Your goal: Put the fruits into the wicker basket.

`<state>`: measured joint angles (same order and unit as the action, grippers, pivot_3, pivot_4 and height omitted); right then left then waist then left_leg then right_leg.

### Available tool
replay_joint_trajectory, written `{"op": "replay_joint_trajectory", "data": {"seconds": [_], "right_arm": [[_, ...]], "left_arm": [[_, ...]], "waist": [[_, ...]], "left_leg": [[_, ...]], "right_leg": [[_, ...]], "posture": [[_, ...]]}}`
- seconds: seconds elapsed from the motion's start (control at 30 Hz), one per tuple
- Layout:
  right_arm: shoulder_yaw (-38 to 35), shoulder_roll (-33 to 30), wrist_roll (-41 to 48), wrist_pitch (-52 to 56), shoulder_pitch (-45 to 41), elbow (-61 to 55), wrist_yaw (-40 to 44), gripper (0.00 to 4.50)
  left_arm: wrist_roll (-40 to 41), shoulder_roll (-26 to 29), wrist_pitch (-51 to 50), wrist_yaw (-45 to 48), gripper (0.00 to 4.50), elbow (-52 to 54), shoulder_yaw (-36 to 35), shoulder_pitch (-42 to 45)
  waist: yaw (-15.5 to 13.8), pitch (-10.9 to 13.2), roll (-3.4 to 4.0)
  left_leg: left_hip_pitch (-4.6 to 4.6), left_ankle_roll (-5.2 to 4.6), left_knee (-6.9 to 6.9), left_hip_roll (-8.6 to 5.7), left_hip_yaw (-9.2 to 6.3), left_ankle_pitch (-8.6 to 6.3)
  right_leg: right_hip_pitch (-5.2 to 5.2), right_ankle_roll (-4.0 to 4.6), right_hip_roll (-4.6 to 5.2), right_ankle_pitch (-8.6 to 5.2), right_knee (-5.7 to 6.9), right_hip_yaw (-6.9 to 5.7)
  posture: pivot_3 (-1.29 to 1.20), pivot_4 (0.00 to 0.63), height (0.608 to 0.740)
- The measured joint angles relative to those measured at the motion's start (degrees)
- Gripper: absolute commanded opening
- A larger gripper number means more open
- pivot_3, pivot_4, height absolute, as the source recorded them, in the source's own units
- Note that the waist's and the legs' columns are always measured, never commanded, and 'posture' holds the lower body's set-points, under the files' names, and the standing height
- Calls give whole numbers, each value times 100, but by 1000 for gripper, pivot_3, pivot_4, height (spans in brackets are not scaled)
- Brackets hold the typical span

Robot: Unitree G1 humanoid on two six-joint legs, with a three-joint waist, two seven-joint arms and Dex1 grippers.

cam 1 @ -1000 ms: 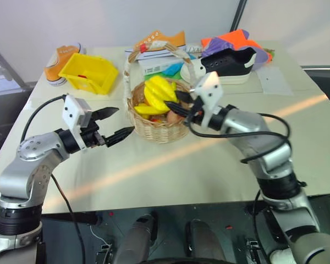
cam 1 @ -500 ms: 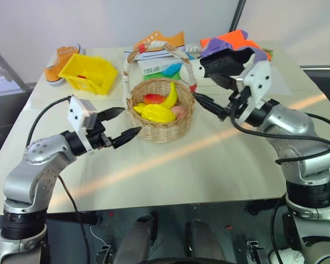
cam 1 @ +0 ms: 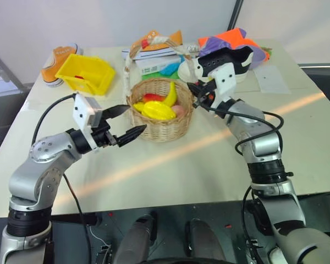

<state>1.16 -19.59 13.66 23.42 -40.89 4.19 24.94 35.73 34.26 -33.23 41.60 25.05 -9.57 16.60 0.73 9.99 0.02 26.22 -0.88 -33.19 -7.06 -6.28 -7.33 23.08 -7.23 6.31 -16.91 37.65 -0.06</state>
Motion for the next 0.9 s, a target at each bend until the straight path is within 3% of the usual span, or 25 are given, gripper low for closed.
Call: {"op": "replay_joint_trajectory", "data": {"seconds": [0.17, 0.37, 0.5, 0.6, 0.73, 0.9], "right_arm": [[-533, -297, 78, 132, 73, -211, -160, 0], [-1696, -1416, -126, 65, 456, -217, -589, 0], [-2309, -2067, -382, -294, 667, 653, -892, 0], [-2464, -2166, -516, -588, 678, 1347, -1086, 0], [-2471, -2169, -538, -948, 678, 1834, -1086, 1845], [-2472, -2190, -486, -1015, 849, 1591, -1043, 4347]], "left_arm": [[-1, -7, 0, -6, 4272, -1, 41, 2], [-16, -82, 33, 60, 4272, -107, 228, 183], [-37, -229, 132, 154, 4272, -344, 453, 391], [-94, -304, 183, 201, 4272, -472, 600, 507], [-140, -383, 271, 219, 4272, -530, 670, 650], [-155, -383, 302, 216, 4272, -591, 667, 625]], "waist": [[-34, 0, 0], [-137, 1, 0], [-139, 1, 0], [-40, 1, 3], [58, 2, 7], [6, 2, 7]], "left_leg": [[1, 3, -1, -1, 0, 1], [2, 2, -1, -3, 6, 0], [1, -1, -2, -3, 8, 2], [-4, -2, -2, 0, 16, 4], [-9, -3, -1, 3, 17, 4], [-13, -3, -4, 2, 15, 4]], "right_leg": [[7, 0, 2, 0, 7, 1], [-13, 3, 9, -2, 7, 2], [-21, 4, 10, -3, 4, 0], [-23, 4, 10, -2, 7, 1], [-23, 1, 7, -2, 11, 2], [-30, 2, 8, -3, 13, 1]], "posture": [[0, 150, 740], [0, 150, 740], [0, 150, 740], [0, 150, 740], [0, 150, 740], [0, 150, 740]]}}
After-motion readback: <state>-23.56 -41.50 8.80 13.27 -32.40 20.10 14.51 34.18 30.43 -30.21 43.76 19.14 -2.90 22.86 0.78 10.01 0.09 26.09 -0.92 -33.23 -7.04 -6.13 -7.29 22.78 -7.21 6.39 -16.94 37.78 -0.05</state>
